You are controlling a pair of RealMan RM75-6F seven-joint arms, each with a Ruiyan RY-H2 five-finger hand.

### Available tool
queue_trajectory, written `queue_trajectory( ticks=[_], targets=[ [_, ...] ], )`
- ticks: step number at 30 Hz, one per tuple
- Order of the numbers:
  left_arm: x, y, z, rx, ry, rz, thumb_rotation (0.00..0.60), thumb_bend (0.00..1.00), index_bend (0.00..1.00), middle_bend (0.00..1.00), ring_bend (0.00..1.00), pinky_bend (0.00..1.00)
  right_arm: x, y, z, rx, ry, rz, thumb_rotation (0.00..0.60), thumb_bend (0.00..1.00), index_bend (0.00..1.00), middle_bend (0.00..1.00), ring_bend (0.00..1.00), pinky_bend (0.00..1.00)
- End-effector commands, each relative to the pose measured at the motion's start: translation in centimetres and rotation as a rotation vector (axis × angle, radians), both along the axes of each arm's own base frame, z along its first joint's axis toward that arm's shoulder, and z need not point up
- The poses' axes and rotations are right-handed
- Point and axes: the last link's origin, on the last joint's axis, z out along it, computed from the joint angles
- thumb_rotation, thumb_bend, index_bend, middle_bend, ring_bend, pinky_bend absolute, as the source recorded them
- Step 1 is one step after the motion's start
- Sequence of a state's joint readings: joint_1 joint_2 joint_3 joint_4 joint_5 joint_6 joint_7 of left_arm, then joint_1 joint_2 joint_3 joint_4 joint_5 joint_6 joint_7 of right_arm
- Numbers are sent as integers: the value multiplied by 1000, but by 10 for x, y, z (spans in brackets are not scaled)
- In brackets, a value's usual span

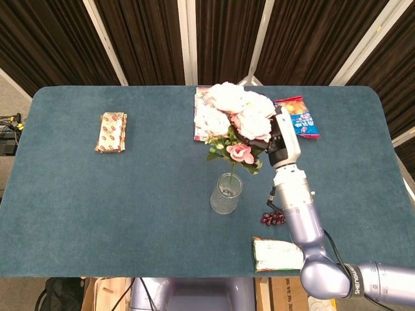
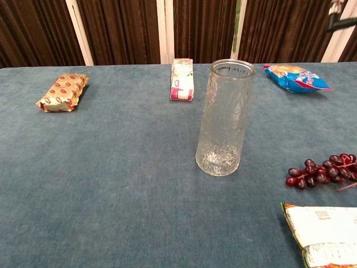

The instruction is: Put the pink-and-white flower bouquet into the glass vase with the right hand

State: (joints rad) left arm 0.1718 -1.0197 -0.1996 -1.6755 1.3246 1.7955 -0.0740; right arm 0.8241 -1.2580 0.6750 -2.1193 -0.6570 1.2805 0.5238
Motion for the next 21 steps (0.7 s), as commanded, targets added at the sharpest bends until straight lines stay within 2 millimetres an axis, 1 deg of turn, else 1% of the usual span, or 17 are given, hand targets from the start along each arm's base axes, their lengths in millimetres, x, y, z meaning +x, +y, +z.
queue_trajectory(
  ticks=[1, 12, 21],
  targets=[
    [0, 0, 1, 0, -1, 1, 600, 189, 151, 0, 0, 23, -5, -2, -9, 16, -2, -8, 600, 341, 473, 458, 569, 229],
    [0, 0, 1, 4, 1, 0, 600, 189, 151, 0, 0, 23, -22, -9, -34, 44, 5, -35, 600, 341, 481, 458, 569, 229],
    [1, 0, 0, 3, 8, 3, 600, 189, 151, 0, 0, 23, -39, -5, -52, 86, 6, -36, 600, 341, 482, 458, 569, 229]
  ],
)
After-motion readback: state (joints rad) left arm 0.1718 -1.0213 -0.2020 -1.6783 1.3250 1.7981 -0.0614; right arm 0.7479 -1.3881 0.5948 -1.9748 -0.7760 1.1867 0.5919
